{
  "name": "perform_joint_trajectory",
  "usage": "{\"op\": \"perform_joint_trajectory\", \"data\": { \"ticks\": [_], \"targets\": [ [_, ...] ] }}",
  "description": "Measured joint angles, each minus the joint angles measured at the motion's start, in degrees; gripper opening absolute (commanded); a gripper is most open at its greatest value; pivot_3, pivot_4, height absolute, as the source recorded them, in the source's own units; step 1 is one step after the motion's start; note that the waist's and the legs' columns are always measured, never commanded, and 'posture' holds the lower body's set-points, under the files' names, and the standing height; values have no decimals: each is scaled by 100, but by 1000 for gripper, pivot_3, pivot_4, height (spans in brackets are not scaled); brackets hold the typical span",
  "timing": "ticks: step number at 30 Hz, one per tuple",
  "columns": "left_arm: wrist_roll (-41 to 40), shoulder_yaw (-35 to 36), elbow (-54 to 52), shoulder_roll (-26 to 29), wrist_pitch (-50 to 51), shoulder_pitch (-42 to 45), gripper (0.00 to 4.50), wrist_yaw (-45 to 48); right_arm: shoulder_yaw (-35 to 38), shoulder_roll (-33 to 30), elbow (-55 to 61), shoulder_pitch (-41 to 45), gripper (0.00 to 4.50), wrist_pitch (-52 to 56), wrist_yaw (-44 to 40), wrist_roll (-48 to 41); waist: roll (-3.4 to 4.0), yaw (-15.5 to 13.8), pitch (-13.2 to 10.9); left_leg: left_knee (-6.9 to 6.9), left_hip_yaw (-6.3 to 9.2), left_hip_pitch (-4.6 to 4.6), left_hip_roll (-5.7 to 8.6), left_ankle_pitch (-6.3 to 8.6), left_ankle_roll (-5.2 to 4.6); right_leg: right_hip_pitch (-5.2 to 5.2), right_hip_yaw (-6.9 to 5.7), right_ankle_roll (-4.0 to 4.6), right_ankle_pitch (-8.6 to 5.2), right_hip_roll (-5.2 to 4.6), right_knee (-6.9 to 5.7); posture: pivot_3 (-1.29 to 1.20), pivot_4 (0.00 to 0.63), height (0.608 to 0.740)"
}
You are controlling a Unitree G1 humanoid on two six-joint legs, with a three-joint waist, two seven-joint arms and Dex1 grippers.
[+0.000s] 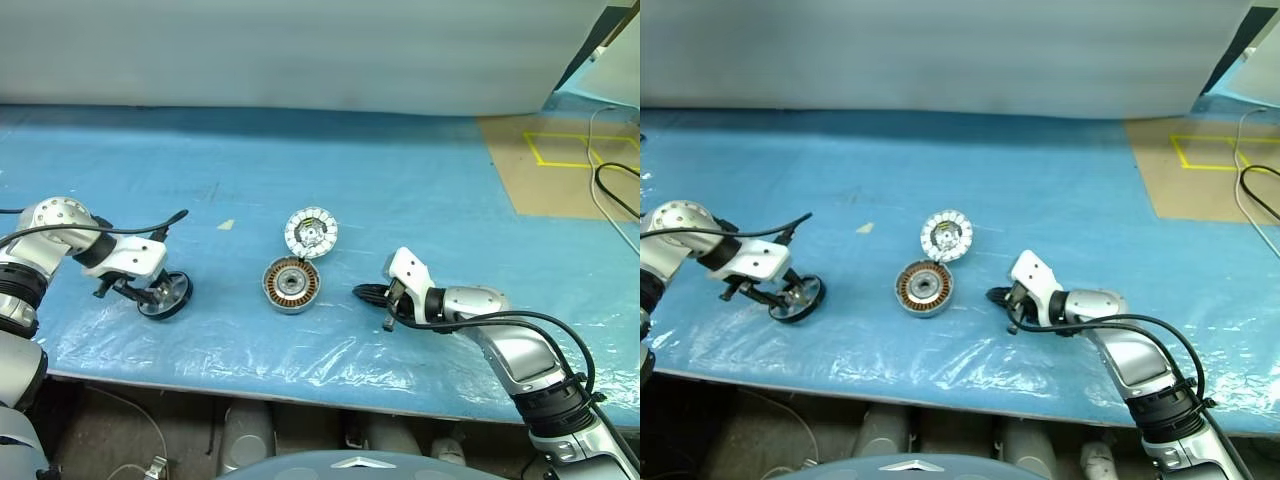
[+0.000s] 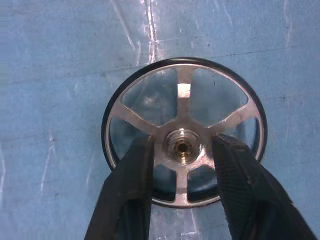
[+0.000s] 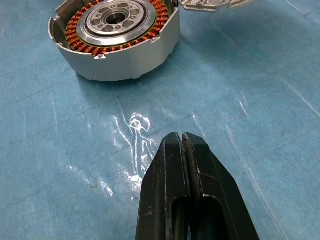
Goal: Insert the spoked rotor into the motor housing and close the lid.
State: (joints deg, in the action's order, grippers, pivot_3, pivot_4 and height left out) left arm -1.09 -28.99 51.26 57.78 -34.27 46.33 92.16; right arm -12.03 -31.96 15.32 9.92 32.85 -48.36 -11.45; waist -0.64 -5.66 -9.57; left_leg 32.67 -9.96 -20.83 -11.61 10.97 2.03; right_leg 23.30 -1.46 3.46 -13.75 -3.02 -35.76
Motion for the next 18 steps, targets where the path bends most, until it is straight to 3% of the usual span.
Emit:
{"op": "perform_joint_trajectory", "data": {
  "ticks": [2, 11, 18],
  "targets": [
    [21, 58, -7, 0, -11, -43, 1362, 7, 0, 1, -18, 22, 0, -20, -1, 1, 0, -1, 0, 1, 0, 1, 0, 0, 0, -1, 0, 0, 0, 0, -1, 0, 150, 740],
    [-9, 444, -209, 0, -79, -359, 1341, 8, -1, 5, -130, 35, 0, -133, -20, 2, 6, 0, 3, -1, 0, 10, 1, 0, 0, -5, 2, 1, 0, -3, -2, 0, 150, 740],
    [-934, 1254, -1297, -237, 1057, -1139, 1341, -13, 42, 16, -135, 37, 0, -210, -38, -51, 3, -4, 2, 5, -4, 2, -1, 0, -1, -2, 0, 2, -1, -4, -5, 0, 150, 740]
  ]
}}
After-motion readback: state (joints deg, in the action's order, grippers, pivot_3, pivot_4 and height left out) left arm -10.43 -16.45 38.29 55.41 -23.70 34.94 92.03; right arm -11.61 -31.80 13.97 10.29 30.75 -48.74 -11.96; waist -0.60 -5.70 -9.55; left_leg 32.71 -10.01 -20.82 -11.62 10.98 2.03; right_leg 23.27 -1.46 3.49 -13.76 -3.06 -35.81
